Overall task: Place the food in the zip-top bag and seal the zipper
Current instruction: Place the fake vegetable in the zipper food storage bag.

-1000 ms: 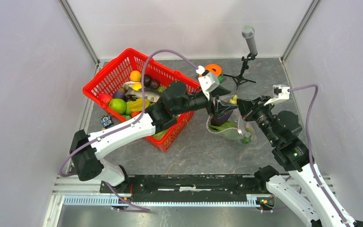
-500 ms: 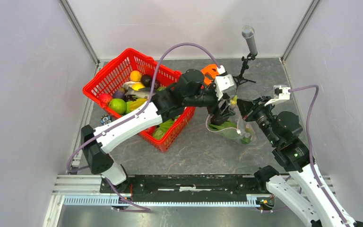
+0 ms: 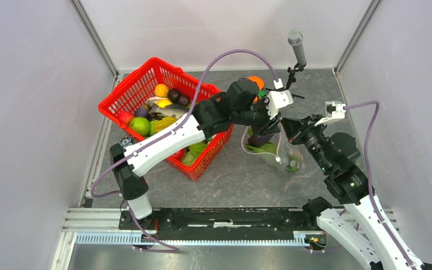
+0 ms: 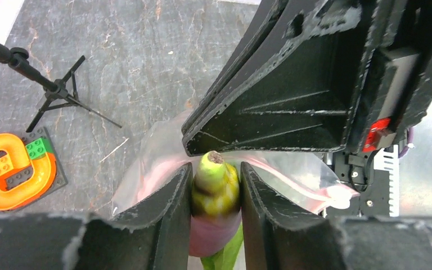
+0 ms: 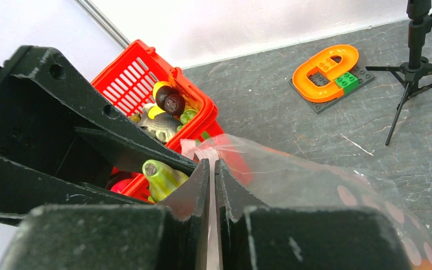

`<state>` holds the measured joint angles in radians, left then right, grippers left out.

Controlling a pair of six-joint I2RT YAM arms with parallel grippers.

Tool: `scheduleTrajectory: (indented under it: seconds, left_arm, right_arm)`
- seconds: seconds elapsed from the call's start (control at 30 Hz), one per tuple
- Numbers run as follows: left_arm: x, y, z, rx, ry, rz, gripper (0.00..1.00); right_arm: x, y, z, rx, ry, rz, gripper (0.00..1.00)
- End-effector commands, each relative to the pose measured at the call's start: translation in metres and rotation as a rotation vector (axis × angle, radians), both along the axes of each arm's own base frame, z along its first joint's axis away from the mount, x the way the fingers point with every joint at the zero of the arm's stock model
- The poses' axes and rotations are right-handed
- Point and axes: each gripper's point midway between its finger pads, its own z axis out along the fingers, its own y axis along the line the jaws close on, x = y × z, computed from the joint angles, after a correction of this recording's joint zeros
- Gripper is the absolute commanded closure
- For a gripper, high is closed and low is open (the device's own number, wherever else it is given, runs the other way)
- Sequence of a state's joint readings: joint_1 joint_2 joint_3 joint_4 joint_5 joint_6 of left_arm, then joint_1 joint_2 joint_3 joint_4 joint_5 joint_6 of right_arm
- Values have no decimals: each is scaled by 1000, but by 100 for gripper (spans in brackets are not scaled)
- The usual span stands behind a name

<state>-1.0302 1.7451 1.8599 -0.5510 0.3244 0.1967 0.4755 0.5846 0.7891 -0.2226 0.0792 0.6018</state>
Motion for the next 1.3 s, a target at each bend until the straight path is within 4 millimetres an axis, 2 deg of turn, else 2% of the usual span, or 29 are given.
scheduleTrajectory:
  seconds: [0.0, 0.1, 0.2, 0.33, 0.4, 0.6, 0.73, 0.8, 0.87, 0.97, 1.03, 1.1, 1.17, 1.27]
  left_arm:
    - [2, 9, 11, 12, -51, 16, 78]
    - [3, 13, 18, -6, -68, 37, 84]
    - [3, 18, 33, -100, -118, 62, 93]
    - [-16, 28, 71, -358, -230, 8, 98]
    - [-20, 33, 78, -450, -263, 7, 98]
    - [-12, 23, 50, -422, -216, 32, 98]
    - [-8, 23, 37, -502, -204, 73, 98]
    - [-8, 27, 35, -600, -208, 96, 98]
    - [-4, 30, 35, -668, -199, 133, 98]
    - [0, 27, 30, -689, -164, 157, 98]
    - [0, 28, 35, -720, -161, 161, 98]
    - [0, 28, 39, -737, -154, 169, 98]
    - [1, 30, 42, -757, -154, 177, 98]
    - [3, 30, 41, -771, -149, 188, 98]
  right_arm:
    - [0, -1, 20, 27, -53, -4, 89]
    - [2, 0, 18, 24, -50, -4, 89]
    - [3, 1, 13, 19, -41, -2, 89]
    - [3, 2, 14, 16, -41, 6, 89]
    - [2, 1, 16, 8, -43, 3, 88]
    - [0, -5, 10, -140, 5, 5, 78]
    - [-5, -10, -1, -194, 38, 5, 75]
    - [-7, -12, -9, -185, 35, 0, 75]
    - [-12, -1, -10, -187, 13, 69, 72]
    - [-20, 9, -13, -254, 13, 168, 57]
    - [-22, 4, -13, -307, 26, 166, 49]
    - [-24, -4, -13, -353, 42, 145, 46]
    - [-24, -14, -17, -384, 79, 103, 46]
    - [-29, -15, -27, -429, 127, 130, 47]
